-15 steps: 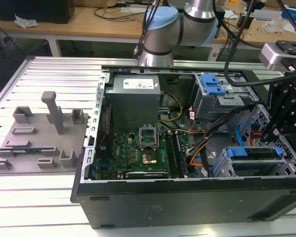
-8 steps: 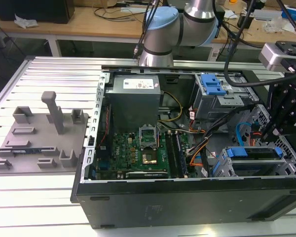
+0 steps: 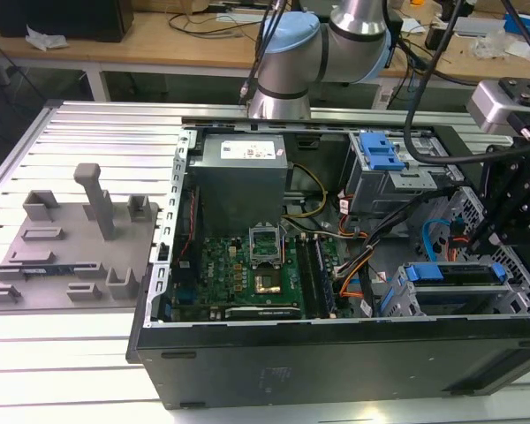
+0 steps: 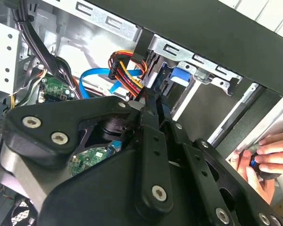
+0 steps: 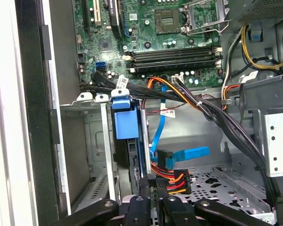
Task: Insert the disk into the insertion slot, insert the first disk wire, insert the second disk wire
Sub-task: 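Insert the first disk wire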
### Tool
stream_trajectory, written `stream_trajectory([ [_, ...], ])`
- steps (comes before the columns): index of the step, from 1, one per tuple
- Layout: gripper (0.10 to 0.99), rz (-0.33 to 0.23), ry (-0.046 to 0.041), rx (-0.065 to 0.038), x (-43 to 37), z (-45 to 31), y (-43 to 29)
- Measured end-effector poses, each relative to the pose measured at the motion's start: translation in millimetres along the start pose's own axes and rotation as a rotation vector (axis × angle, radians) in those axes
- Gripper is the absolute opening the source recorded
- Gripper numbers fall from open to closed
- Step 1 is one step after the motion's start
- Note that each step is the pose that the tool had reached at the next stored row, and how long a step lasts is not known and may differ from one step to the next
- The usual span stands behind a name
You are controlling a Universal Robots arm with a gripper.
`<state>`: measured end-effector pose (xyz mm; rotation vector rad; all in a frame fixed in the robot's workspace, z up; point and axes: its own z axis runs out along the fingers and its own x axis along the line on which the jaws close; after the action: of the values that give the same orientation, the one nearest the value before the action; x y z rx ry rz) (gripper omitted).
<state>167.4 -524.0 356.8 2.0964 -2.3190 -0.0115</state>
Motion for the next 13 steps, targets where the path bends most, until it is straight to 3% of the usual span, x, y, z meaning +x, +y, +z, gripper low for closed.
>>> stream_trajectory([
  [1,0.169,0.0,0.0031,0.0,0.0,0.1,0.0],
  [4,0.169,-0.001,0.0229,0.001,0.0,0.1,0.1],
  [6,0.169,-0.002,0.0297,0.002,0.0,0.0,0.0],
  [13,0.169,-0.027,0.0214,0.013,-0.2,0.1,0.2],
])
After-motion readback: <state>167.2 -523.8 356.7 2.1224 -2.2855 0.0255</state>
